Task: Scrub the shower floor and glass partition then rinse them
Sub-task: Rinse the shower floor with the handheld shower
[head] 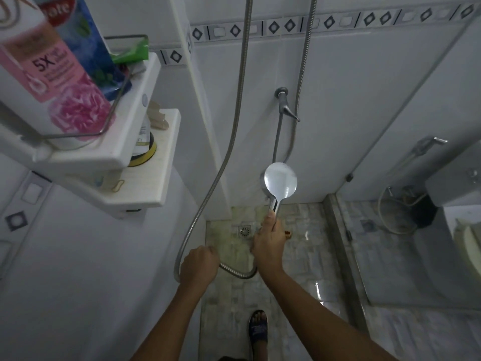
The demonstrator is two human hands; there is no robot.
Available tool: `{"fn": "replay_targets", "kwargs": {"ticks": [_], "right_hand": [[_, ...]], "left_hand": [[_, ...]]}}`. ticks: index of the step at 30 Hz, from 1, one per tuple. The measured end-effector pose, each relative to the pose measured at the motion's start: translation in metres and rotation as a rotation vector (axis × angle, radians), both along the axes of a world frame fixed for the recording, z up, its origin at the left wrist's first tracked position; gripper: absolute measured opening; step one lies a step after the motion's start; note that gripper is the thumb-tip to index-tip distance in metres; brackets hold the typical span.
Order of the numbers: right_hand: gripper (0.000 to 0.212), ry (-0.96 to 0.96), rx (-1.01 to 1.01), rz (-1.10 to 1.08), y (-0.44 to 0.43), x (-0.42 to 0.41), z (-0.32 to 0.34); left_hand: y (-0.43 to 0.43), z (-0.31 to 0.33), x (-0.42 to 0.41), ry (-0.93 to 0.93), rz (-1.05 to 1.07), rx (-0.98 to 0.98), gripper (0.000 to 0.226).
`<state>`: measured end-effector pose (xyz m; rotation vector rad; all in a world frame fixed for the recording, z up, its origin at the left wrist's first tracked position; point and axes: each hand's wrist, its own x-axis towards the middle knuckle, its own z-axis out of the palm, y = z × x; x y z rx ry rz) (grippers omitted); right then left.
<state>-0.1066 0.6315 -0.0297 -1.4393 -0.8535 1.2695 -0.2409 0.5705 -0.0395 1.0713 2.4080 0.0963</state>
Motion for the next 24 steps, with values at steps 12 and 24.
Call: {"fn": "replay_targets", "kwargs": {"ticks": [12, 24], "right_hand": [[0.048, -0.080, 0.002, -0.018, -0.083, 0.079, -0.008], [0.041, -0.034, 0.034, -0.139, -0.150, 0.175, -0.004]], "left_hand": [[-0.088, 0.001, 0.077, -0.081, -0.027, 0.040, 0.047], [-0.168, 0.002, 0.165, -0.090, -0.103, 0.091, 0.044]]}}
